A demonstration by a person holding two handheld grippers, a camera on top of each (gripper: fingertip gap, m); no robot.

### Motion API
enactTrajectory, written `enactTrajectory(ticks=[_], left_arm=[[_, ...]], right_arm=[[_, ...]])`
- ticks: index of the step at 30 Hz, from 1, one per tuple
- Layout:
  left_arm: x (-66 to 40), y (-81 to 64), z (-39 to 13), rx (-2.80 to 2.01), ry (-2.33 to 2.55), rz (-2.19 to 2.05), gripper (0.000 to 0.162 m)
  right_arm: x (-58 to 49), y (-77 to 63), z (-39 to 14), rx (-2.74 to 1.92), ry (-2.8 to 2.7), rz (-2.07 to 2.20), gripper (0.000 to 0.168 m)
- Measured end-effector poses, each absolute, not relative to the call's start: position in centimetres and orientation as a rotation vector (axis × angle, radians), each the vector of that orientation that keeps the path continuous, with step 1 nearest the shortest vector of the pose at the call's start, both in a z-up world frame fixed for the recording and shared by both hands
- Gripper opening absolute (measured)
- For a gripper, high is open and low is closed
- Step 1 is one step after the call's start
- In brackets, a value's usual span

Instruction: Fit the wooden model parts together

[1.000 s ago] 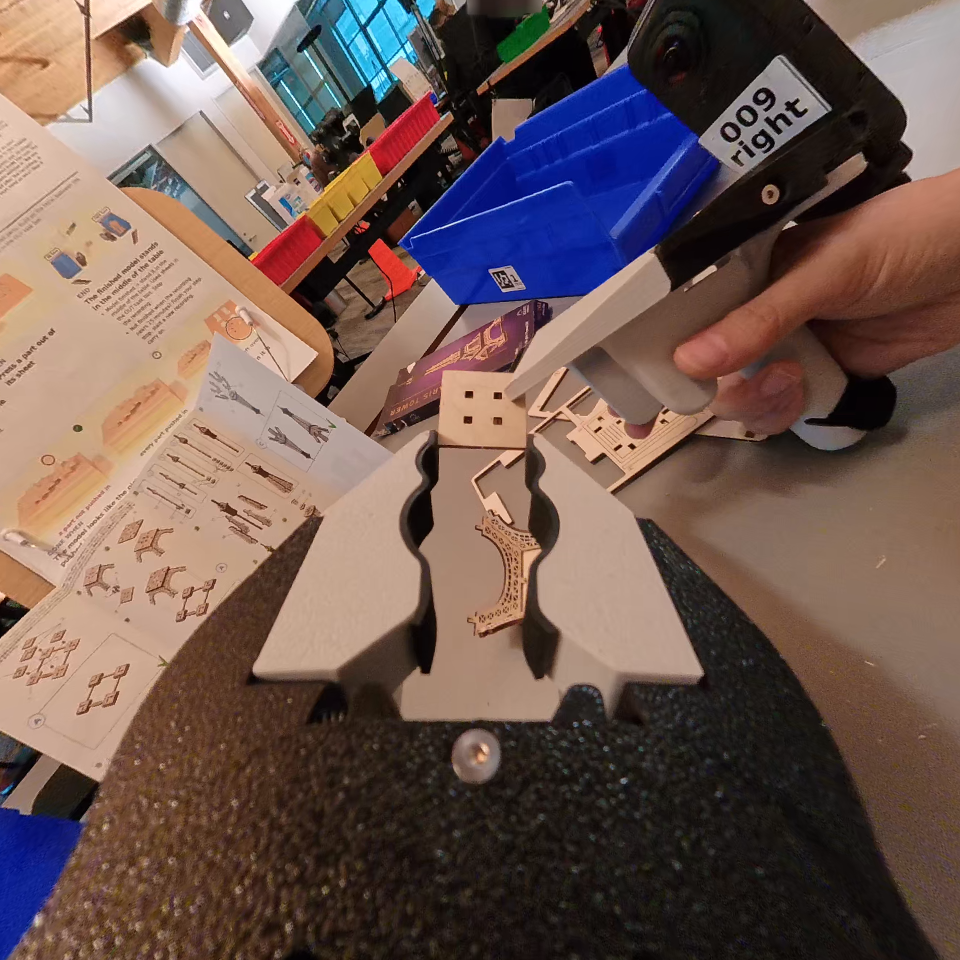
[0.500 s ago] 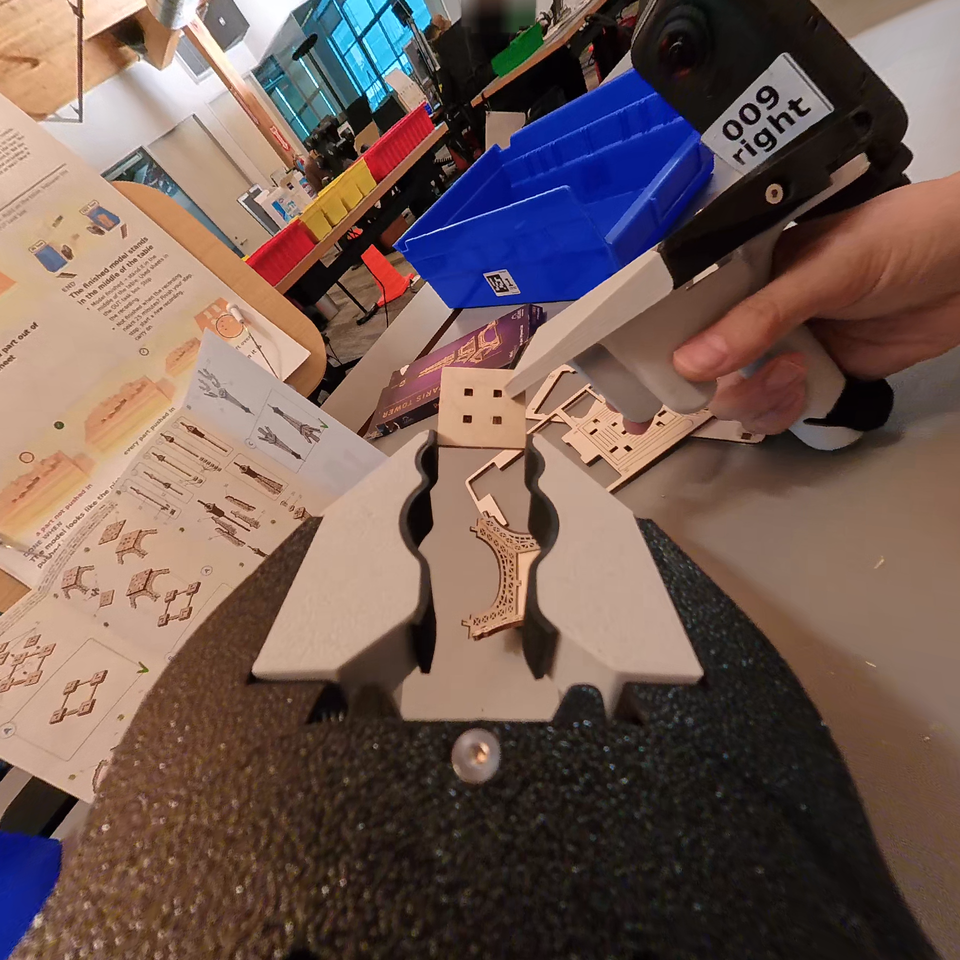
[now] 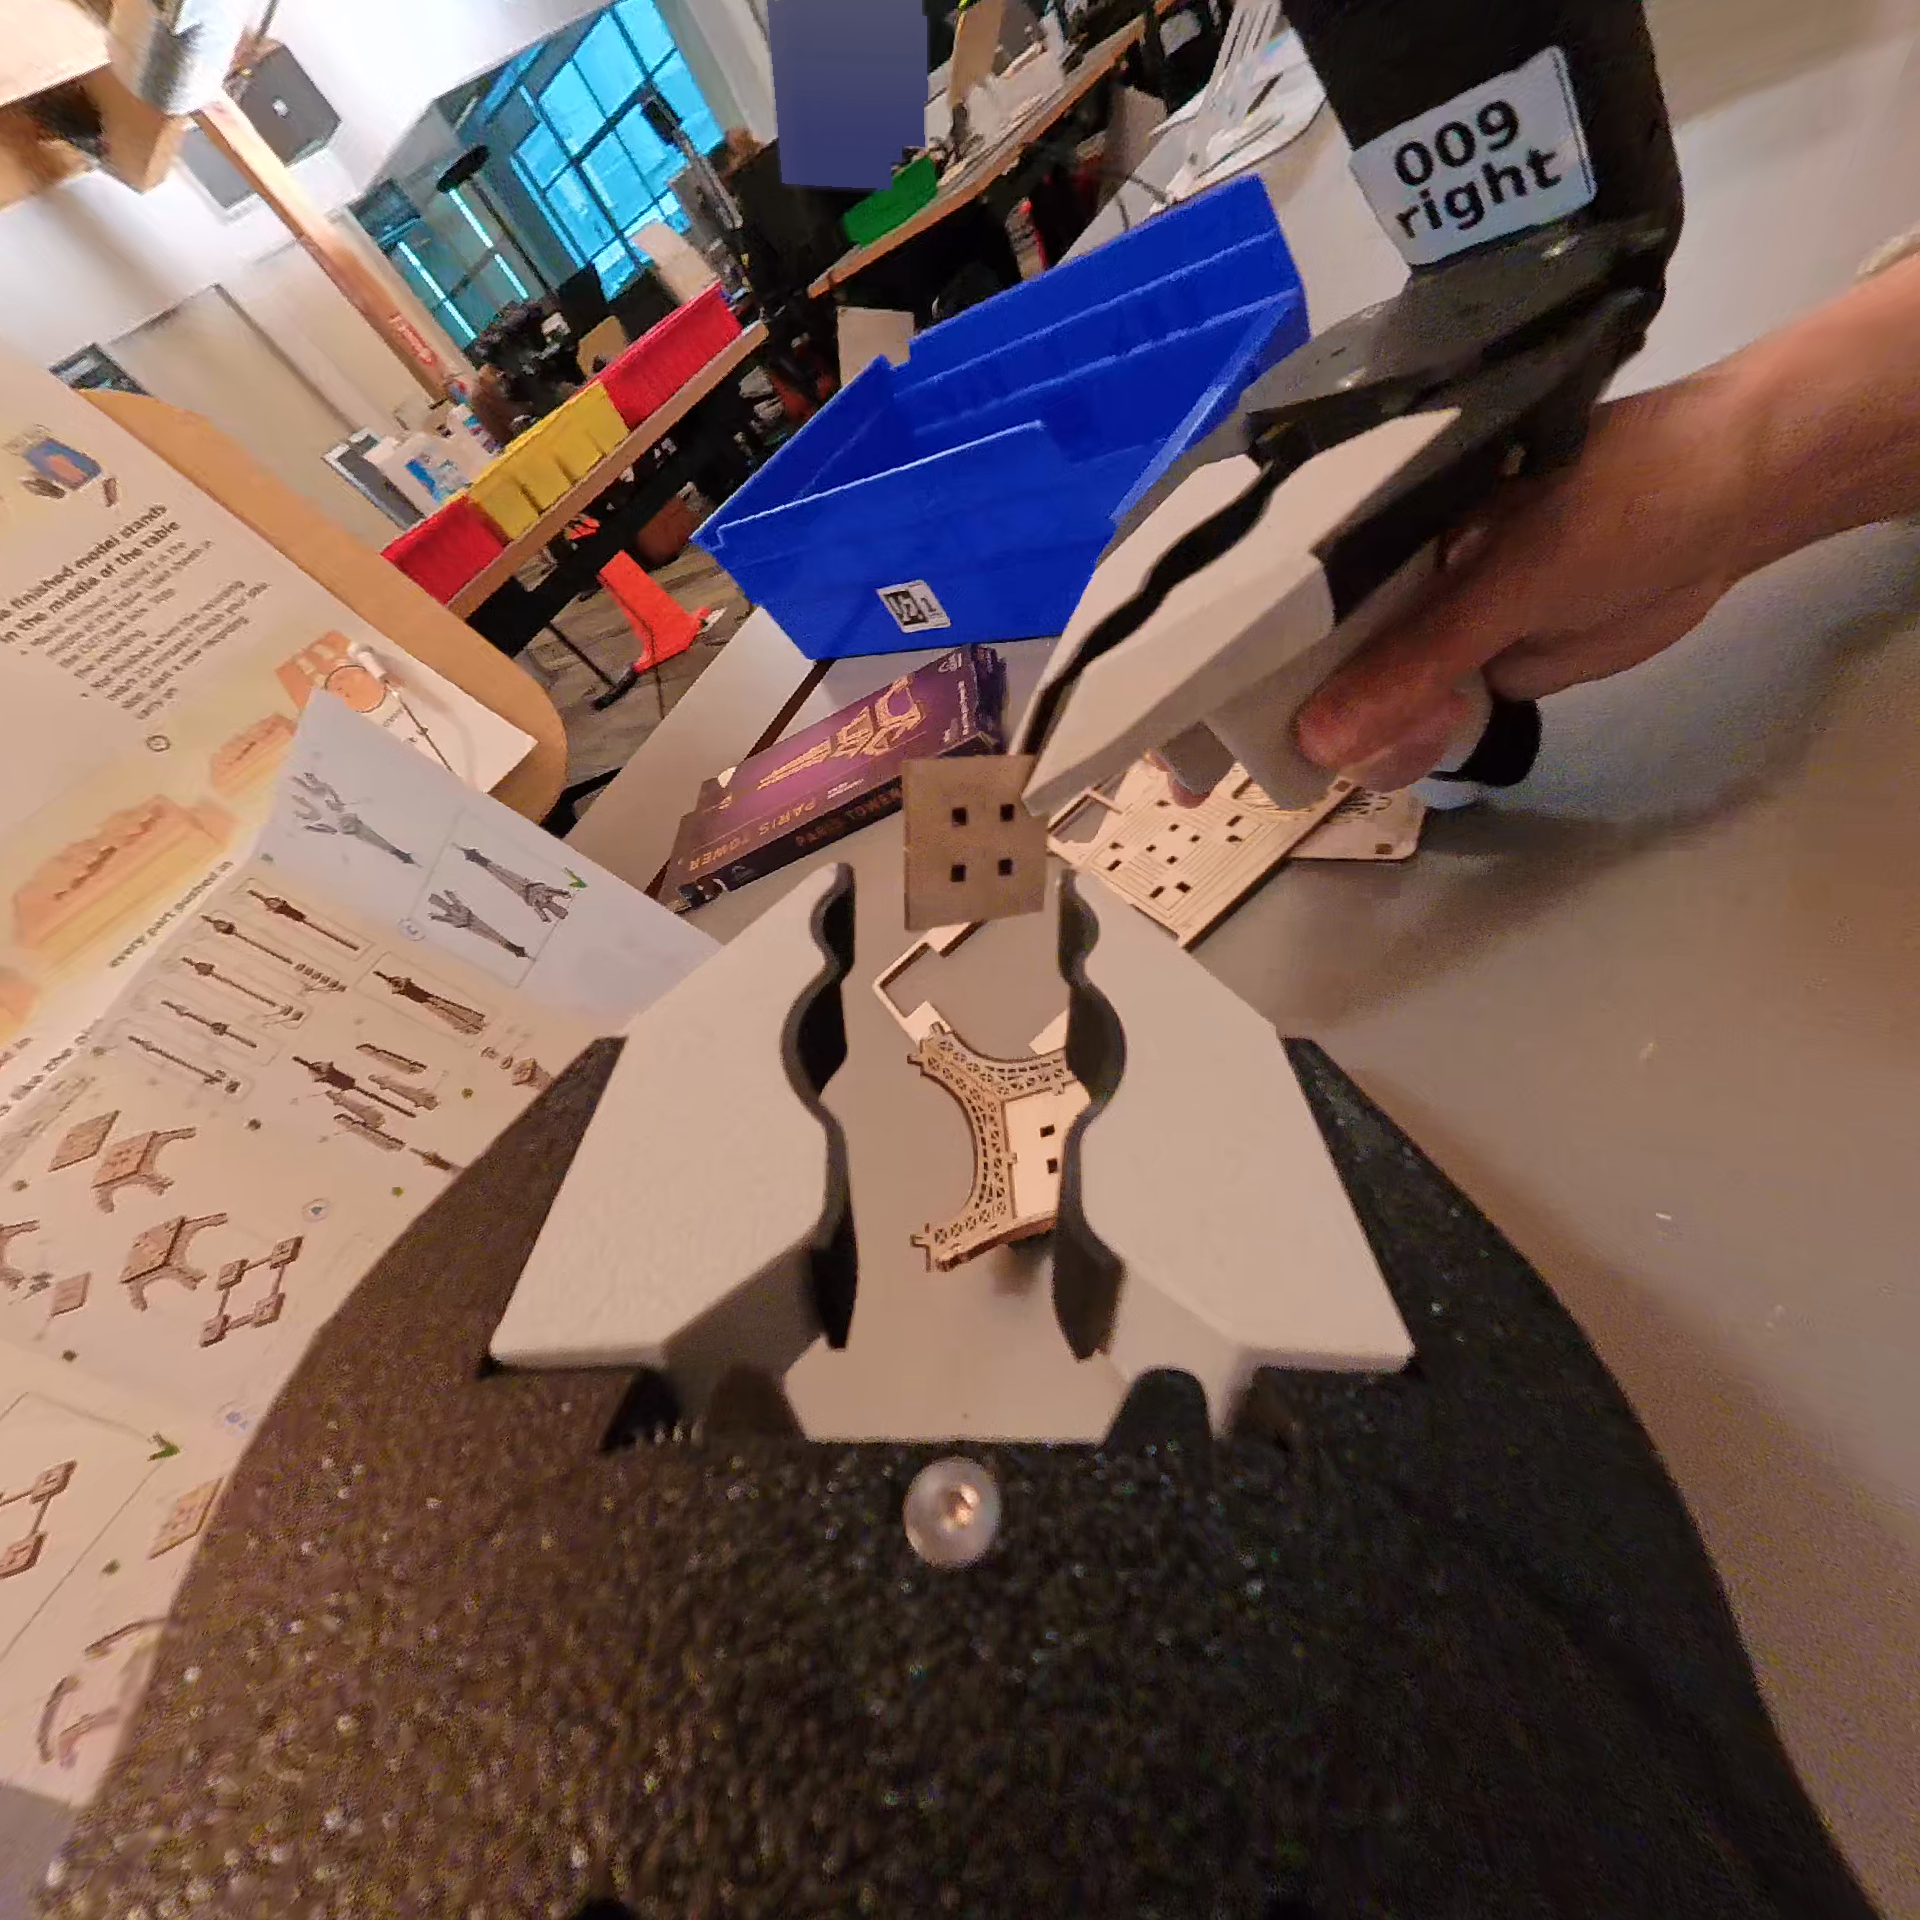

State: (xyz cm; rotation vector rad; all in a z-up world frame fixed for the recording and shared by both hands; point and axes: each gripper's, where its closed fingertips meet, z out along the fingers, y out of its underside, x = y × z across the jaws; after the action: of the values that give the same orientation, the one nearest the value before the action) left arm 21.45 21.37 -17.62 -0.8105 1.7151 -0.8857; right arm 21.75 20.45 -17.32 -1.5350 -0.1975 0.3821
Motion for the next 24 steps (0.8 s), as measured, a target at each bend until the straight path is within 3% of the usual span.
enactTrajectory(ticks=[10,17,24], left_arm=[[19.3,19.6,-17.5,-0.536,1.85,-0.899,0.027],[17.8,18.7,-19.4,-0.478,2.01,-0.924,0.015],[16.7,18.1,-20.1,-0.479,2.097,-1.0,0.018]], right_arm=[[18.9,19.9,-19.4,-1.435,-0.883,-0.411,0.0],[17.2,19.3,-20.5,-1.412,-1.027,-0.401,0.0],[15.9,18.6,-21.3,-1.476,-1.034,-0.178,0.0]])
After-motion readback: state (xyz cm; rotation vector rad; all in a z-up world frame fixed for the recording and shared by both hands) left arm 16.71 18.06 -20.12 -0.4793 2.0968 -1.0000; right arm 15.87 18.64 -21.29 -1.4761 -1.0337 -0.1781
